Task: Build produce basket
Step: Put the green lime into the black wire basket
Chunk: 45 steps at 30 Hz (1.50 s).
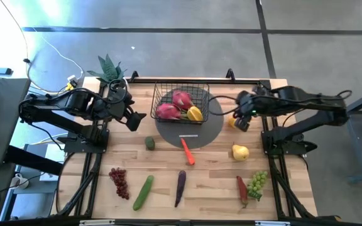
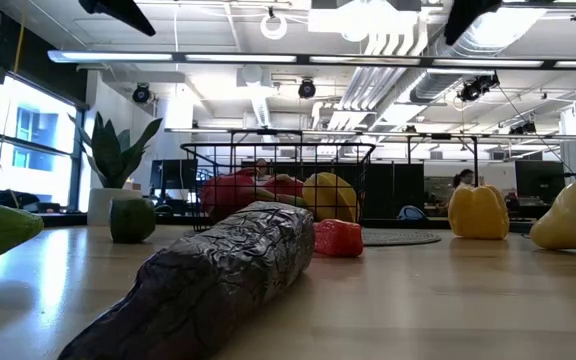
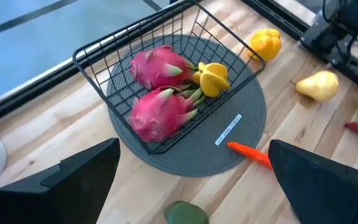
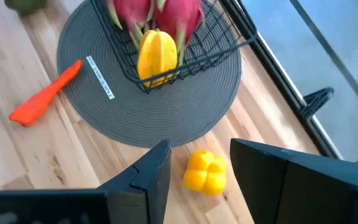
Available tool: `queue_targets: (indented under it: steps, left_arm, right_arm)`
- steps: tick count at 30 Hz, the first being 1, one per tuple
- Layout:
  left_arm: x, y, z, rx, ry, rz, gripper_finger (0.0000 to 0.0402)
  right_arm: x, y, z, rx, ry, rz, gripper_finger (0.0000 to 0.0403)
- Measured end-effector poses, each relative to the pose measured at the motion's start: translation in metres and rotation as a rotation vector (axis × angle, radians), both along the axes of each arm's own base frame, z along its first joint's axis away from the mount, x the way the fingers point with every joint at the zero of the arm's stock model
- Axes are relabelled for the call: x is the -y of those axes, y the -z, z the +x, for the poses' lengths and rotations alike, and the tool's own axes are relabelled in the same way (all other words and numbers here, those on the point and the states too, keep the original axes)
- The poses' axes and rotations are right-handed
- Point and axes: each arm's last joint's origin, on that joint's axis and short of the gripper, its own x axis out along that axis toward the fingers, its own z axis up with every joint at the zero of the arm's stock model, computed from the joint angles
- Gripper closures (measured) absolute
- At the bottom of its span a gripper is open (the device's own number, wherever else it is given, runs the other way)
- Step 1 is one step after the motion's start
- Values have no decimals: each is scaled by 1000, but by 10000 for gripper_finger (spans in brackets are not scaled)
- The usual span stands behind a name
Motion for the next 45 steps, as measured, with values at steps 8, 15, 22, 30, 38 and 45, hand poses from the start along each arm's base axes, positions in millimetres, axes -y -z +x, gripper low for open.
queue_targets:
  steps: [8,15,22,30,38,45]
  left_arm:
    - [0,5,8,44,-96,-95,2]
    - [5,20,30,-4,-115,-193,2]
    - [15,38,48,-67,-167,-295,2]
    - [17,66,63,-155,-445,-431,2]
    - [18,88,81,-236,-502,-446,2]
    - [25,103,92,-274,-563,-489,2]
  right_arm:
    - [1,1,-31,98,31,21,253]
    - [1,-1,-34,129,30,14,235]
    - [1,-1,-33,123,23,8,191]
    - [1,-1,-33,136,49,24,178]
    - [1,-1,-33,135,49,21,178]
    - [1,-1,-33,142,63,27,178]
